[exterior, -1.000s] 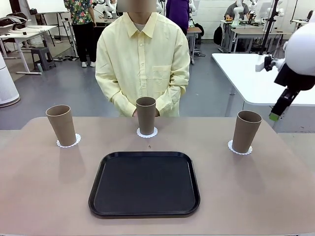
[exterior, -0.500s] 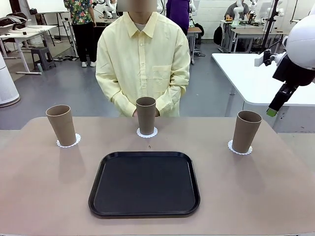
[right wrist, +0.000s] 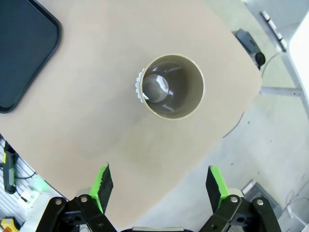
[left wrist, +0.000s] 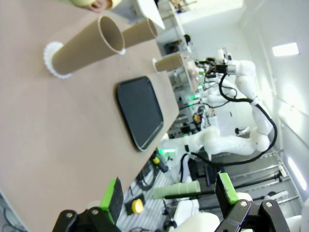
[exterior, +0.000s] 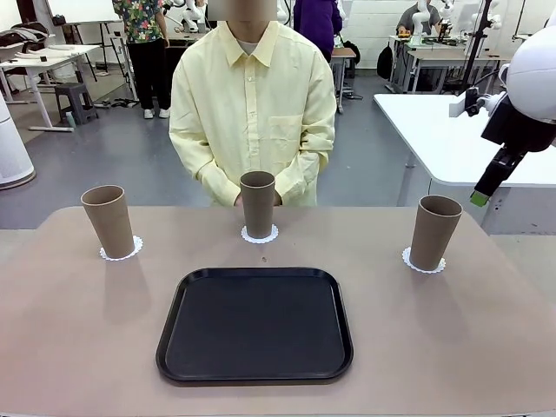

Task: Place coasters on the table and set cups on them.
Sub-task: Take one Reusable plastic cup from the Flat Tray and place it on a coaster set by the human.

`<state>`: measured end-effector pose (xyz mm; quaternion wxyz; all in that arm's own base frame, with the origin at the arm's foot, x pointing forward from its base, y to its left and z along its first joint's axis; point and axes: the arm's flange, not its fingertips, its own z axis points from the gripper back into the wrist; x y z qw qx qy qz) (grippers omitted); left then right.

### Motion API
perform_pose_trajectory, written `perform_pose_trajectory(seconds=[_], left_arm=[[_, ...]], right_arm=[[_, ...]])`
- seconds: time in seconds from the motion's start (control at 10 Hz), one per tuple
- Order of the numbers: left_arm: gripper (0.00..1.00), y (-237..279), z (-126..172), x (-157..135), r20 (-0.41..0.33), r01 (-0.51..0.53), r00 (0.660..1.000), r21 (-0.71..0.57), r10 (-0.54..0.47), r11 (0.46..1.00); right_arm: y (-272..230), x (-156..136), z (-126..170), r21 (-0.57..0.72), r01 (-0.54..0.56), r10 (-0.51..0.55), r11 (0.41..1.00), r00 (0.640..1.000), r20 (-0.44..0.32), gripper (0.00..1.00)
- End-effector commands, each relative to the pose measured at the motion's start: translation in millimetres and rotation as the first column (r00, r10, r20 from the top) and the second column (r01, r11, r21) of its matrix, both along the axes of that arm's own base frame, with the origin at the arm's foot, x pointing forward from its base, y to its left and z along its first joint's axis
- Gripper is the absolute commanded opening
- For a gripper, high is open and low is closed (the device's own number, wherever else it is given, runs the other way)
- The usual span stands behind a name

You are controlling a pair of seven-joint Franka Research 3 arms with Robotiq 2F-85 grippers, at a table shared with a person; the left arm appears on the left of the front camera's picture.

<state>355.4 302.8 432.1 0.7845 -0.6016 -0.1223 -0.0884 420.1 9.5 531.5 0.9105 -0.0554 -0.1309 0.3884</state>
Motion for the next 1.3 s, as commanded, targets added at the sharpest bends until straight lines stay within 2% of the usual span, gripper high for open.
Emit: perform_pose_trajectory(seconds=[0.0, 0.3, 0.4, 0.5, 0.6, 0.8, 1.0, 1.2], left_arm=[[1.00, 1, 2, -1, -0.001, -0.005, 1.000, 0.002, 0.005, 1.000], [1.00, 1, 2, -1, -0.001, -0.005, 1.000, 0.002, 0.005, 1.000], [1.00, 1, 2, -1, -0.001, -0.005, 1.000, 0.002, 0.005, 1.000], [1.00, 1, 2, -1, -0.001, -0.005, 1.000, 0.002, 0.005, 1.000], [1.00, 1, 2, -1, -0.001, -0.005, 1.000, 0.002, 0.005, 1.000], [1.00, 1, 2, -1, -0.001, -0.005, 1.000, 0.002, 0.005, 1.000], [1.00, 1, 2, -1, -0.001, -0.005, 1.000, 0.002, 0.005, 1.000], [1.00, 1, 2, -1, -0.001, -0.005, 1.000, 0.002, 0.005, 1.000]], right_arm=[[0, -5, -3, -0.026, 0.011, -0.011, 1.000, 1.000, 0.001, 1.00], [0, 0, 0, 0.000, 0.000, 0.000, 1.000, 1.000, 0.000, 1.00], [-27, -11, 12, 0.353, 0.073, -0.034, 0.933, 0.993, -0.116, 1.00], [-41, -15, 17, 0.501, 0.118, -0.021, 0.857, 0.981, -0.195, 1.00], [-67, -17, 16, 0.649, 0.218, -0.034, 0.729, 0.958, -0.284, 1.00], [-110, -17, 2, 0.742, 0.352, -0.071, 0.571, 0.921, -0.382, 1.00], [-149, -26, -24, 0.729, 0.479, -0.156, 0.489, 0.870, -0.467, 1.00], [-181, -46, -50, 0.755, 0.532, -0.169, 0.383, 0.844, -0.509, 1.00]])
